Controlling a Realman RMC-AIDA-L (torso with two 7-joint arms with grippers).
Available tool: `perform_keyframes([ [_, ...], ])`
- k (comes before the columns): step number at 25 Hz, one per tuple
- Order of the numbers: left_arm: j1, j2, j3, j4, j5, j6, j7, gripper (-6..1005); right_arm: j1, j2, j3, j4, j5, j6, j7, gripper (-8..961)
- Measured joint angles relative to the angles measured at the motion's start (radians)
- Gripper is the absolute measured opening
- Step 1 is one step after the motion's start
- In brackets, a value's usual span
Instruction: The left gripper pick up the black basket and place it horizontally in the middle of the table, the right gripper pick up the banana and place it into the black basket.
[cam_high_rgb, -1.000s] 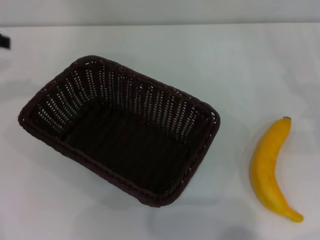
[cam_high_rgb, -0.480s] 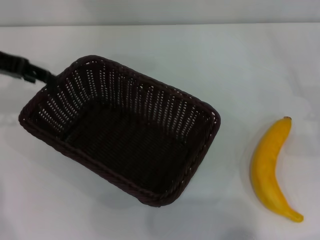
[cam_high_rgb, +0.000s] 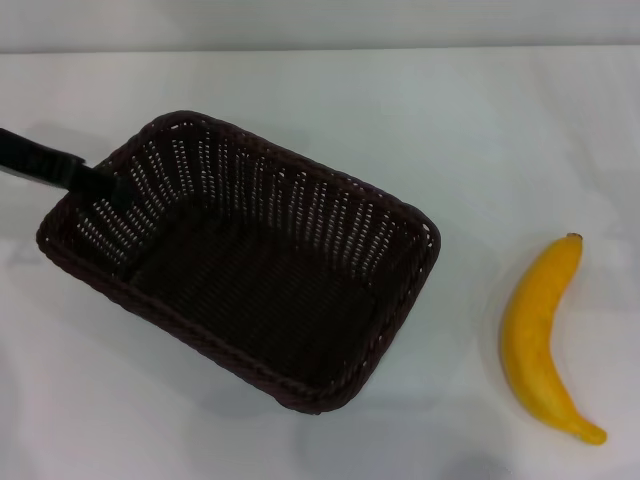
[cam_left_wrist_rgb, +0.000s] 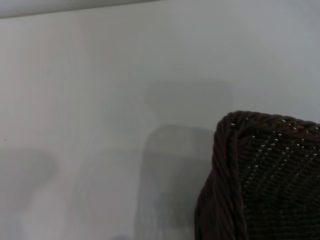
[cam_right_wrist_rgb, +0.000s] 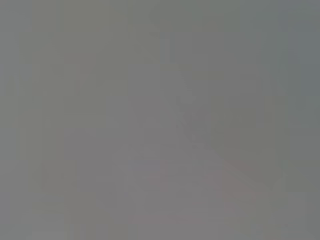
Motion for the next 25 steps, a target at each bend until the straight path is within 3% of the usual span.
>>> perform_keyframes([
  [8, -0.005, -0.026, 0.012, -0.023, 0.003, -0.016, 0.054, 681, 0.001, 0.000, 0.000, 0.000, -0.003, 0.004, 0.007, 858],
  [17, -0.004, -0.021, 0.014, -0.017, 0.015, -0.021, 0.052, 619, 0.007, 0.000, 0.006, 0.000, 0.000, 0.003, 0.007, 857],
  [25, -0.004, -0.028, 0.003, -0.015, 0.005, -0.034, 0.090, 270, 0.012, 0.000, 0.004, 0.000, 0.000, 0.002, 0.006, 857],
])
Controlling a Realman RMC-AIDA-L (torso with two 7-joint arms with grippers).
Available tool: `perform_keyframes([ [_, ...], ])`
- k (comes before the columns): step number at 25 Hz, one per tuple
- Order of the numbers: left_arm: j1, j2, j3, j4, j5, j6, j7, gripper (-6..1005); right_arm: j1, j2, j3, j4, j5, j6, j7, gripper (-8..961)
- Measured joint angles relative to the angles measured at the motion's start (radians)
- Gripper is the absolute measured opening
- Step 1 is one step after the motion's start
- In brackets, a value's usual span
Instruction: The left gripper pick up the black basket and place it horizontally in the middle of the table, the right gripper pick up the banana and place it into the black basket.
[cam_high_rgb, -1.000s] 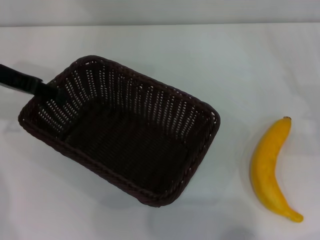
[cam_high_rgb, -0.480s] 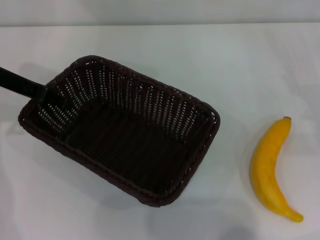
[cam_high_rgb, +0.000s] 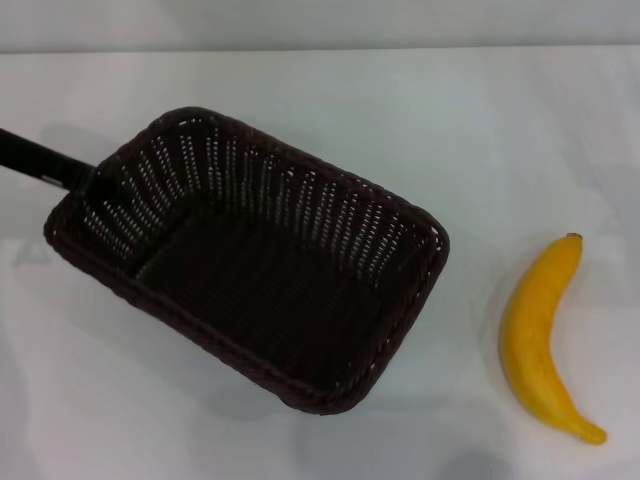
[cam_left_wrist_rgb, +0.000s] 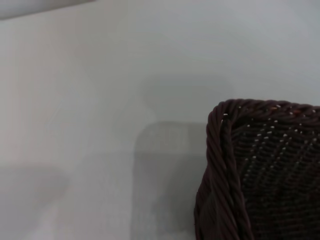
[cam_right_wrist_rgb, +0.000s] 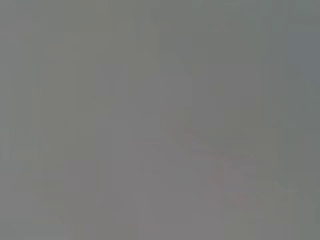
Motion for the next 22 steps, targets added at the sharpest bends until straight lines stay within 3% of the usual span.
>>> perform_keyframes([
  [3, -0.003, -0.005, -0.020, 0.003, -0.020, -0.002, -0.005, 162, 0.000, 0.000, 0.003, 0.000, 0.001, 0.003, 0.002, 857],
  [8, 0.002, -0.038, -0.034, 0.060, -0.042, -0.016, -0.019, 159, 0.000, -0.001, 0.004, 0.003, 0.003, 0.003, 0.002, 857],
  [13, 0.014, -0.087, -0.133, 0.104, -0.046, -0.050, -0.019, 159, -0.006, -0.004, 0.004, 0.010, 0.003, 0.003, 0.000, 857],
  [22, 0.030, -0.103, -0.159, 0.132, -0.079, -0.055, -0.114, 160, -0.018, -0.008, 0.004, 0.010, 0.003, -0.003, -0.007, 857],
])
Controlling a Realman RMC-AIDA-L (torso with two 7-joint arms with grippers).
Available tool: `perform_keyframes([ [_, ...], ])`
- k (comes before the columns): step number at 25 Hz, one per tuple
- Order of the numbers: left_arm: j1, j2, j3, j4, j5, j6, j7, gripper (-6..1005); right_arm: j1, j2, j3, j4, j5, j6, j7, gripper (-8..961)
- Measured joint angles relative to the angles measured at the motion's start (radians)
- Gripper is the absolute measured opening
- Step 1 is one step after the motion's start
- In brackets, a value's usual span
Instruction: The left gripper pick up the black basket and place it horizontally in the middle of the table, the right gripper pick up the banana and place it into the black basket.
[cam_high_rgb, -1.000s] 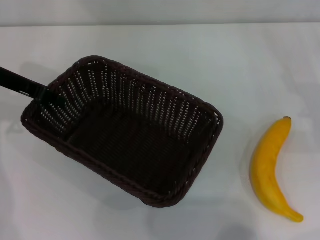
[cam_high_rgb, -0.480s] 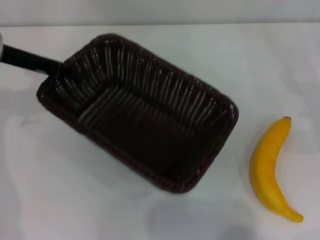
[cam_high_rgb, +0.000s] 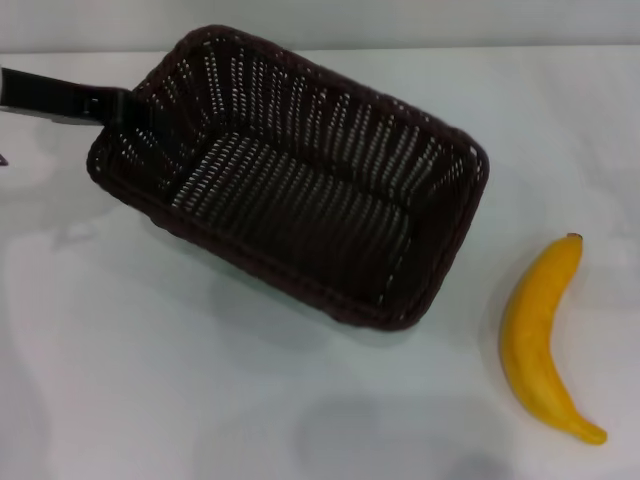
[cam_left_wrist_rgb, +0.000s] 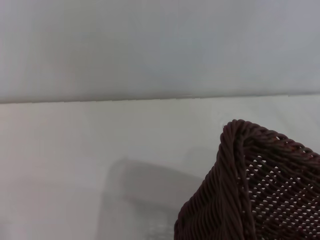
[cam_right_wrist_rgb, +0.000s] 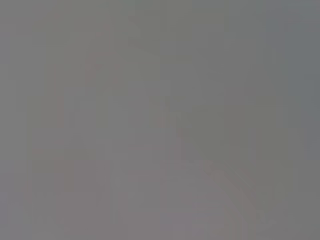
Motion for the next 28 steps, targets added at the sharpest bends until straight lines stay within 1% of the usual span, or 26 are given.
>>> perform_keyframes([
  [3, -0.001, 0.007, 0.009, 0.016, 0.003, 0.001, -0.083, 160, -0.003, 0.000, 0.001, 0.001, 0.000, 0.000, -0.002, 857],
  [6, -0.006, 0.013, 0.038, 0.044, 0.035, 0.006, -0.161, 160, -0.003, 0.000, 0.001, 0.001, 0.000, -0.004, -0.020, 857],
  [9, -0.010, 0.028, 0.083, 0.053, 0.047, 0.007, -0.230, 161, -0.002, 0.000, 0.001, 0.001, 0.000, -0.004, -0.036, 857],
  [10, -0.015, 0.037, 0.104, 0.053, 0.048, 0.012, -0.263, 161, -0.002, 0.000, 0.000, 0.001, 0.000, -0.005, -0.038, 857],
  [12, -0.027, 0.045, 0.125, 0.053, 0.049, 0.038, -0.319, 161, -0.002, 0.000, 0.000, 0.001, 0.000, -0.005, -0.039, 857],
  [15, -0.032, 0.045, 0.128, 0.053, 0.052, 0.058, -0.351, 161, -0.004, 0.000, 0.000, 0.001, 0.000, -0.003, -0.039, 857],
  [19, -0.035, 0.037, 0.128, 0.037, 0.054, 0.070, -0.407, 161, -0.012, 0.000, 0.001, 0.001, 0.000, -0.001, -0.039, 856],
  [28, -0.023, 0.036, 0.126, -0.005, 0.058, 0.069, -0.485, 159, -0.014, 0.000, 0.000, -0.001, 0.000, -0.006, -0.053, 856],
])
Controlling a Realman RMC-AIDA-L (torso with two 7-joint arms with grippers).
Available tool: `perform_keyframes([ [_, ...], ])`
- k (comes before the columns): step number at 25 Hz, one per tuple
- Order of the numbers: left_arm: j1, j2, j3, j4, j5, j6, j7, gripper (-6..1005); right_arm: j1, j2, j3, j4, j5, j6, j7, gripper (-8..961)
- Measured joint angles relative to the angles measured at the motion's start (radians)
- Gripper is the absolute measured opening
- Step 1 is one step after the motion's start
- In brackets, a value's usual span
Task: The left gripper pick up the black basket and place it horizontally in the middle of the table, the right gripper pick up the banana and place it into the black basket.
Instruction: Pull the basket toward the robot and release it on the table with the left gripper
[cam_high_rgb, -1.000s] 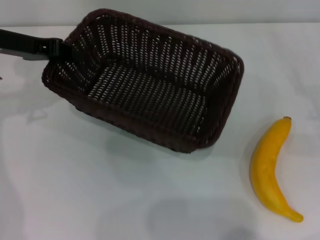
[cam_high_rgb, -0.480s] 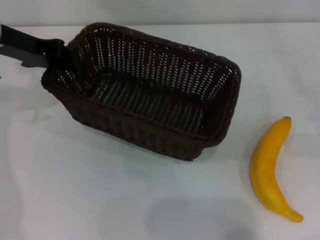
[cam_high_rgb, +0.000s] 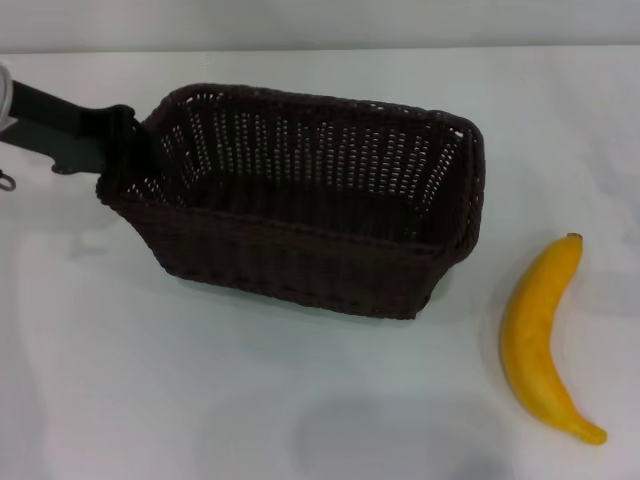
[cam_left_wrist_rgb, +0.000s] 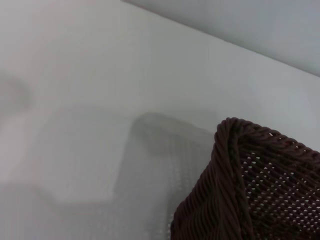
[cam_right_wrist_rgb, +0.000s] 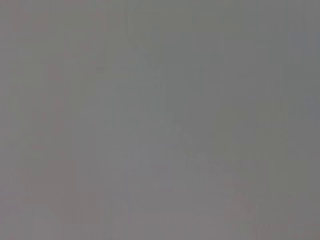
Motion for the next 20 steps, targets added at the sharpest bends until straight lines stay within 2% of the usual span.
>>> perform_keyframes([
  [11, -0.008, -0.011, 0.045, -0.008, 0.073, -0.014, -0.013, 160, -0.002, -0.001, 0.000, 0.000, -0.004, -0.002, -0.004, 856],
  [20, -0.006, -0.004, 0.041, -0.025, 0.074, -0.023, 0.006, 171, -0.007, -0.002, 0.000, 0.000, -0.005, -0.002, -0.013, 856],
])
